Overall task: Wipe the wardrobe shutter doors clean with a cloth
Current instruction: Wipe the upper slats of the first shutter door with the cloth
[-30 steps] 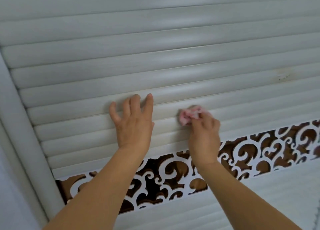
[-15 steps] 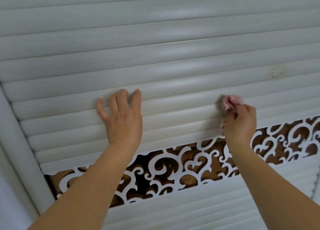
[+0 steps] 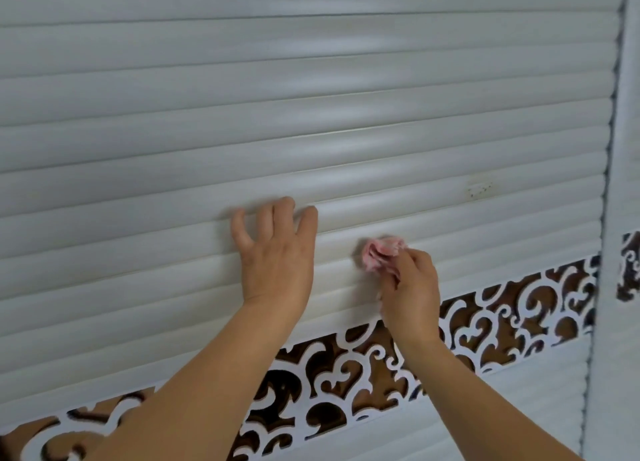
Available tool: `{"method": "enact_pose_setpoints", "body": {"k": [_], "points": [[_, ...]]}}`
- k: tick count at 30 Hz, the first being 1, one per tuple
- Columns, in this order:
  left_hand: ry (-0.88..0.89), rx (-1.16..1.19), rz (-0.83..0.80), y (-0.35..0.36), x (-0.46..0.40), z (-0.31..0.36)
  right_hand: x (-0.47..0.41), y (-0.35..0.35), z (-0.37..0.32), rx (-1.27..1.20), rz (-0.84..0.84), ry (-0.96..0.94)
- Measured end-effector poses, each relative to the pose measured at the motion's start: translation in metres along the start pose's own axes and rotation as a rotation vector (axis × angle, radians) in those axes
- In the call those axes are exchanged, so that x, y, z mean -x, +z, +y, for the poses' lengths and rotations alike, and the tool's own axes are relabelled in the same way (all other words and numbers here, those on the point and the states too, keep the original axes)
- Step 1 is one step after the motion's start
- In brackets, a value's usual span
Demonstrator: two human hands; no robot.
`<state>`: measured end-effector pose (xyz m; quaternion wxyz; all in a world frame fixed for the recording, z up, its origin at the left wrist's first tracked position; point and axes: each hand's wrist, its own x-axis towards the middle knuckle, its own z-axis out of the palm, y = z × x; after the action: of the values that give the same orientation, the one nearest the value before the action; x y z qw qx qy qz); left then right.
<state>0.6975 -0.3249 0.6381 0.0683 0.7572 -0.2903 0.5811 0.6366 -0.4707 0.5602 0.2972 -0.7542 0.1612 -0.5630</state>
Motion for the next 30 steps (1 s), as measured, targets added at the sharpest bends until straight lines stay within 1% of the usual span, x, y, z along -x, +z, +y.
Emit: {"method": "enact_pose_setpoints", "body": {"k": [2,4,7,9,11,12,14,17,19,22,25,27,30], "points": [[0.032,0.018,0.004,0.002,-0.007,0.013,-0.013,-0.01,0.006,-0.032,0.046,0.021],[0.058,0.035,0.022,0.005,-0.016,0.027,-0.022,-0.015,0.004,-0.062,0.076,-0.023],[0.078,0.04,0.045,0.008,-0.029,0.044,-0.032,-0.013,-0.006,-0.032,0.05,-0.215],[0.081,0.027,0.035,0.01,-0.035,0.052,-0.039,-0.011,-0.008,0.099,0.046,-0.395],[0.075,0.001,0.017,0.014,-0.036,0.057,-0.048,-0.011,-0.004,0.198,0.076,-0.539],[0.072,-0.013,0.009,0.015,-0.036,0.058,-0.052,-0.012,0.002,0.232,0.1,-0.587],[0.068,-0.028,-0.002,0.017,-0.036,0.06,-0.06,-0.019,0.017,0.298,0.13,-0.621],[0.064,-0.056,-0.03,0.017,-0.036,0.069,-0.076,-0.039,0.048,0.36,0.137,-0.551],[0.065,-0.076,-0.035,0.018,-0.037,0.079,-0.086,-0.058,0.066,0.383,0.117,-0.423],[0.092,-0.051,-0.012,0.024,-0.041,0.093,-0.107,-0.084,0.088,0.398,0.099,-0.169],[0.111,-0.044,0.0,0.027,-0.048,0.106,-0.125,-0.104,0.107,0.5,0.14,-0.048],[0.109,-0.038,-0.008,0.028,-0.051,0.113,-0.135,-0.114,0.117,0.501,0.17,0.056],[0.093,-0.058,-0.048,0.029,-0.052,0.12,-0.149,-0.119,0.125,0.384,0.223,0.22]]}}
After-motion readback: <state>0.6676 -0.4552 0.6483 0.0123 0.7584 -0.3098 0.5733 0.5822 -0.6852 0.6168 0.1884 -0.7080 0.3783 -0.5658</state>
